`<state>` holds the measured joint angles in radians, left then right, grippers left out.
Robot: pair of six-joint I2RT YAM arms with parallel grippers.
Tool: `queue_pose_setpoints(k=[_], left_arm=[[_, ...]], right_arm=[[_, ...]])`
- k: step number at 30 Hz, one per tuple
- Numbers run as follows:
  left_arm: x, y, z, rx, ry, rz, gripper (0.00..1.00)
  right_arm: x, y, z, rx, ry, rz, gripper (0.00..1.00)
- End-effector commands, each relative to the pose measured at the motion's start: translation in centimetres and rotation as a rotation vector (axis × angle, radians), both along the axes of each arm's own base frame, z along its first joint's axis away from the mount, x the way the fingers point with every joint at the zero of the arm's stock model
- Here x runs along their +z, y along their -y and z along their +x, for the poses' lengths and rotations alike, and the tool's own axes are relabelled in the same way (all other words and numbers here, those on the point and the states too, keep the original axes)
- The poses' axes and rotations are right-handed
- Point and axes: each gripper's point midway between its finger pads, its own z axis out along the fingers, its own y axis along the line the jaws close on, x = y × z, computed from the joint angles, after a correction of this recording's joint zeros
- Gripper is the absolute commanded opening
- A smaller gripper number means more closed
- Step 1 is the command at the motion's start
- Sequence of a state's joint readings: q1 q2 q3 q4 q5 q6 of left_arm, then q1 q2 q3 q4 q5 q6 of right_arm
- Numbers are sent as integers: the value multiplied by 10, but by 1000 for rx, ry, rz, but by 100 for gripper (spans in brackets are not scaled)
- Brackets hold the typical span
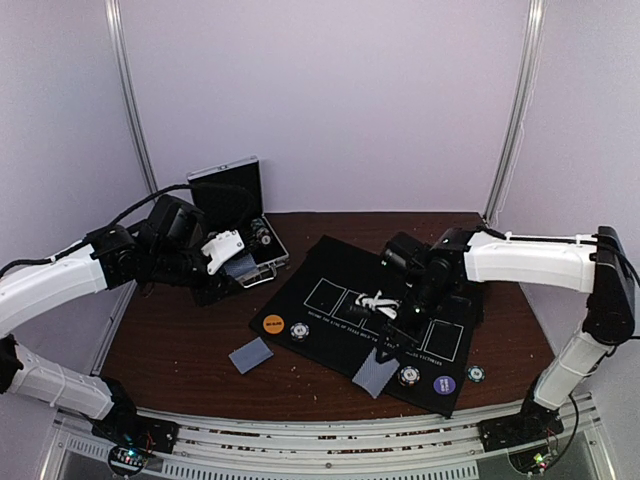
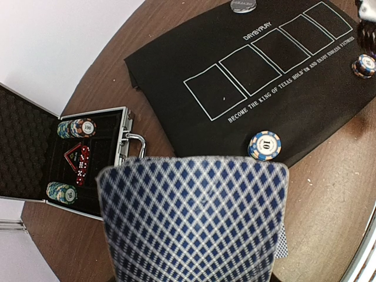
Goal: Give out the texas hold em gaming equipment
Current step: Distribute the poker card in the small blind area.
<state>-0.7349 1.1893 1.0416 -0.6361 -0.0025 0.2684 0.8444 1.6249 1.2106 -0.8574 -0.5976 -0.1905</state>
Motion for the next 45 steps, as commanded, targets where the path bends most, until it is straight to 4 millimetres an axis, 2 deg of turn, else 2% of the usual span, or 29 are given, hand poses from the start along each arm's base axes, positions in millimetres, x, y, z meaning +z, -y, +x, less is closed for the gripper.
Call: queue_pose_setpoints(k=[1, 5, 10, 15, 23, 28, 30, 33, 35, 37, 40, 43, 45], left_arm=[[13, 5, 3, -1, 45, -49, 42], [13, 5, 4, 1, 45, -46, 42], [13, 5, 4, 2, 48, -47, 42], [13, 4, 4, 2, 49, -46, 42], [12, 5, 4, 0, 45, -42, 42], [13, 5, 4, 0, 49, -44, 42], [14, 5, 4, 0, 51, -46, 43], [14, 4, 4, -1, 51, -47, 43], [15, 5, 3, -3, 51, -49, 43], [16, 6, 3, -6, 51, -52, 43], [17, 7, 3, -11, 52, -56, 43], [19, 7, 3, -12, 53, -61, 43], [19, 8, 2, -15, 52, -63, 43]], right_arm=[[-36, 11, -21, 155, -3, -128, 0], [-53, 7, -25, 192, -25, -164, 0], [-70, 2, -13, 160, 13, -187, 0], [-76, 0, -11, 137, 14, -192, 0], [-73, 6, -10, 147, 43, -219, 19], [-57, 3, -4, 139, 89, -200, 37], [-45, 1, 4, 125, 135, -185, 50], [-9, -12, 26, 49, 250, -96, 73], [25, -28, 51, -65, 323, 22, 98], [62, -45, 80, -240, 343, 187, 100], [117, -76, 110, -411, 255, 493, 100], [152, -105, 128, -502, 137, 716, 100], [165, -129, 131, -502, 41, 818, 100]])
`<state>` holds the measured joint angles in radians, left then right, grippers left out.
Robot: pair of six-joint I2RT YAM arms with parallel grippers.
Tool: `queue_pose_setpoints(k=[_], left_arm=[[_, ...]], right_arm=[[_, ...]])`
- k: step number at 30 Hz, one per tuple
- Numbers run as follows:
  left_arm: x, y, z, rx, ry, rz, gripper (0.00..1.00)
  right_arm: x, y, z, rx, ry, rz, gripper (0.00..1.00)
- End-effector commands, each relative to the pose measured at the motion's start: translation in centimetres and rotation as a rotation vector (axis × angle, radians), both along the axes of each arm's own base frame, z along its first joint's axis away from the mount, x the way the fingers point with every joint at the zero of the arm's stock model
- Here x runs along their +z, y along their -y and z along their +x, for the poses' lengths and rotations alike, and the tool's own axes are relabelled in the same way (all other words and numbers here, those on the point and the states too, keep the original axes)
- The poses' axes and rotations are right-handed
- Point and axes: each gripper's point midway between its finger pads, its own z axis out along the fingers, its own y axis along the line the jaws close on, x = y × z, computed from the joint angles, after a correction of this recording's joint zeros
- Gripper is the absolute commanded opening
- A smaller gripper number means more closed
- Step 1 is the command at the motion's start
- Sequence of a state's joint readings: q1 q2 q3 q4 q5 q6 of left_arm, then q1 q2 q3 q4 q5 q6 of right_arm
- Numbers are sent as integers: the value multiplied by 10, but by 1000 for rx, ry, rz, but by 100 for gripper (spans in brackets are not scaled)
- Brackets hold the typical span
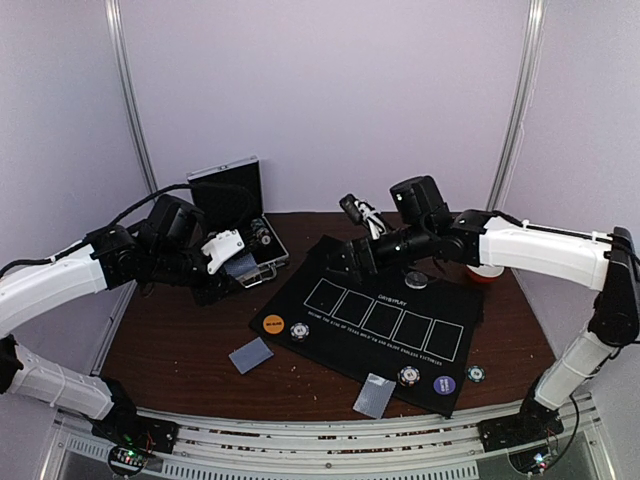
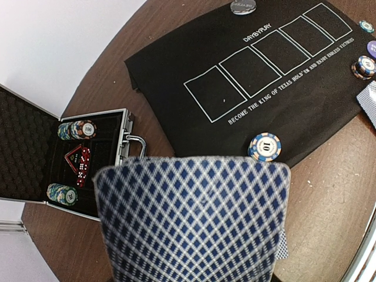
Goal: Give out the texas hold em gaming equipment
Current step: Distribute the poker card in the small blind area, then pick up the poker card from the face-down deck piles.
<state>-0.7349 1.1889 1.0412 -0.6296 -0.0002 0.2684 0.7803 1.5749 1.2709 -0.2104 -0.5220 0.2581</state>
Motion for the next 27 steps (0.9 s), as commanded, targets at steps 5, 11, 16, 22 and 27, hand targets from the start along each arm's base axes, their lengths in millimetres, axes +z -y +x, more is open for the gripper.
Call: queue_pose_setpoints(k=[5, 11, 16, 22, 27], left_arm=[[20, 7, 2, -16, 50, -61, 43], [19, 7, 1, -19, 46, -62, 43], [18, 8, 1, -22, 43, -62, 43], [18, 8, 3, -18, 50, -55, 43], [18, 6, 3, -15, 56, -48, 43]], right_arm=[[54, -110, 9, 110, -155, 388, 100], [40, -142, 6, 168, -195, 385, 97], [32, -154, 7, 193, -222, 390, 94], [9, -164, 10, 211, -220, 274, 87], [3, -164, 12, 223, -185, 211, 78]])
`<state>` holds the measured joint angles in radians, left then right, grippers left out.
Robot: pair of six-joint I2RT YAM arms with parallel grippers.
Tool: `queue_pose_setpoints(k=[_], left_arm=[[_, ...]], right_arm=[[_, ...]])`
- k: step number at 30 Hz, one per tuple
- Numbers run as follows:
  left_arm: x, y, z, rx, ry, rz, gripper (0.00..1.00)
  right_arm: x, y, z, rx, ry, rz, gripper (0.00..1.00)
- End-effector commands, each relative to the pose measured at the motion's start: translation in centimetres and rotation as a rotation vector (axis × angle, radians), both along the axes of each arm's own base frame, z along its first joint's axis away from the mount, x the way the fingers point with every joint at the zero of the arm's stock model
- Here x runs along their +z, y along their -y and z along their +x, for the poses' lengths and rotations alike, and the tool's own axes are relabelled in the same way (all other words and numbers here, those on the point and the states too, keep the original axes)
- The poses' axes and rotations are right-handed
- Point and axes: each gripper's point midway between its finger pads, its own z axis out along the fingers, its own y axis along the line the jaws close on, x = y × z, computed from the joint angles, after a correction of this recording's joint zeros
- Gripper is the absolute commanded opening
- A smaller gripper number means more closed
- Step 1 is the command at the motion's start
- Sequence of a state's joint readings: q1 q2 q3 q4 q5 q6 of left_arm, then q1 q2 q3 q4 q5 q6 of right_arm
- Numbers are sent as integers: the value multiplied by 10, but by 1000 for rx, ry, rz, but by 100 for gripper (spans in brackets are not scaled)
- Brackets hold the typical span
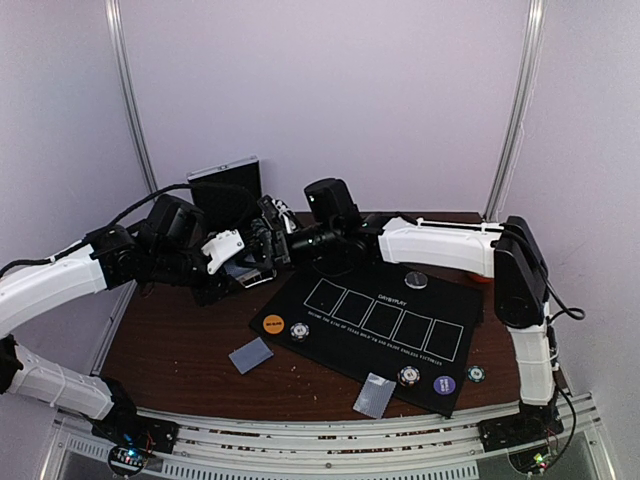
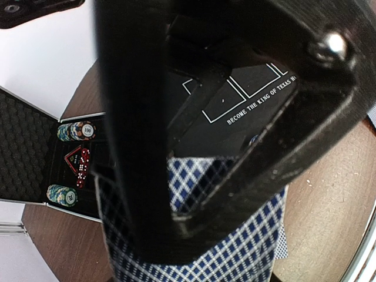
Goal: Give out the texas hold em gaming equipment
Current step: Pick up the poker card from the face-down deck piles.
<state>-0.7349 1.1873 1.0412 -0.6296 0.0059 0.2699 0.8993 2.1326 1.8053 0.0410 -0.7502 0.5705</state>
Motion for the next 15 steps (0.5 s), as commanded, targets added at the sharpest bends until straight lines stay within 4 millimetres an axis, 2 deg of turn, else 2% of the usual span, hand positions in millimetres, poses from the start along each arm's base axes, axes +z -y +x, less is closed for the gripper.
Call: queue_pose_setpoints(k=[1, 4, 15], left_arm=[[18, 6, 4, -9, 58, -46, 43], [15, 5, 4, -8, 54, -41, 43], [13, 2, 3, -3, 54, -35, 43]], right_arm=[[-5, 1, -4, 34, 47, -68, 73], [-3, 4, -2, 22, 74, -93, 61], [9, 22, 4, -19, 148, -151, 43]])
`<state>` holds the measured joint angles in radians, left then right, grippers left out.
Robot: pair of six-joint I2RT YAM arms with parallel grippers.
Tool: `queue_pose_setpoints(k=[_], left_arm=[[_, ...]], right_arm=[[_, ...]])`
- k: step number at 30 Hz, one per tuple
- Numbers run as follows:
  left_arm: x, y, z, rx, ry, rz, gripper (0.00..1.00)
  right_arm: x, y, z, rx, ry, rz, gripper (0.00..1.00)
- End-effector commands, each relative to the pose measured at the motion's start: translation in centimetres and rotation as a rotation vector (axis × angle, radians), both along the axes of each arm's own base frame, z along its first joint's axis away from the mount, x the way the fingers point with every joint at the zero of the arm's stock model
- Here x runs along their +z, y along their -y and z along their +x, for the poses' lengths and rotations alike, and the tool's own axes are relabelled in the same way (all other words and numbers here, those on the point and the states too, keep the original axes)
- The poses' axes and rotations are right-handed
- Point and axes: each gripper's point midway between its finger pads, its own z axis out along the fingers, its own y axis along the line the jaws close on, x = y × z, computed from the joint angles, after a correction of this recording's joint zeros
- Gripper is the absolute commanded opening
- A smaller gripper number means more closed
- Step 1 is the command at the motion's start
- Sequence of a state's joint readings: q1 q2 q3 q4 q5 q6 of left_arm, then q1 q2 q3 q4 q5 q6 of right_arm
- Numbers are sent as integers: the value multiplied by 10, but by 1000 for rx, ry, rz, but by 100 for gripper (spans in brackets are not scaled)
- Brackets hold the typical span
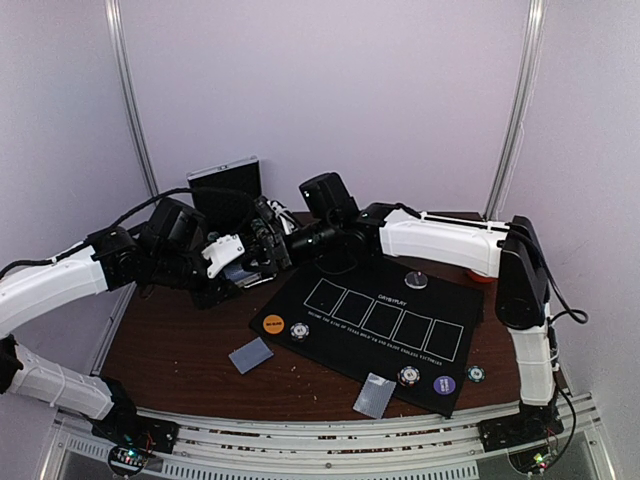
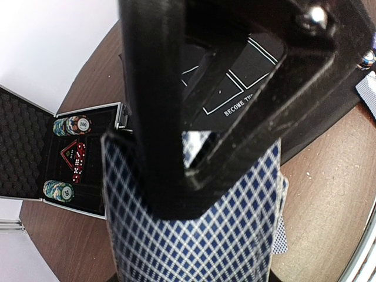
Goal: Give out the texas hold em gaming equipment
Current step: Pick up the poker card from the face-down deck piles.
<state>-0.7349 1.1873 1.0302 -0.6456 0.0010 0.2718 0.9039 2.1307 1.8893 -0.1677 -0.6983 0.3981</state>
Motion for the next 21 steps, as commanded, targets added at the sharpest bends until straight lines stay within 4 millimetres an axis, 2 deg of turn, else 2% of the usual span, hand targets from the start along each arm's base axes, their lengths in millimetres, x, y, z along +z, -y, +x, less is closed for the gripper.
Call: queue_pose_setpoints(k=[1, 11, 18, 21], left_arm=[[21, 6, 6, -6, 71, -58, 43], [20, 6, 7, -3, 71, -54, 43], [15, 6, 7, 1, 62, -43, 43], [15, 5, 7, 3, 64, -42, 43]], right_arm=[[13, 15, 4, -37, 50, -44, 41], [23, 19, 3, -37, 65, -54, 30], [31, 22, 3, -38, 75, -63, 3], [32, 28, 6, -52, 84, -84, 1]])
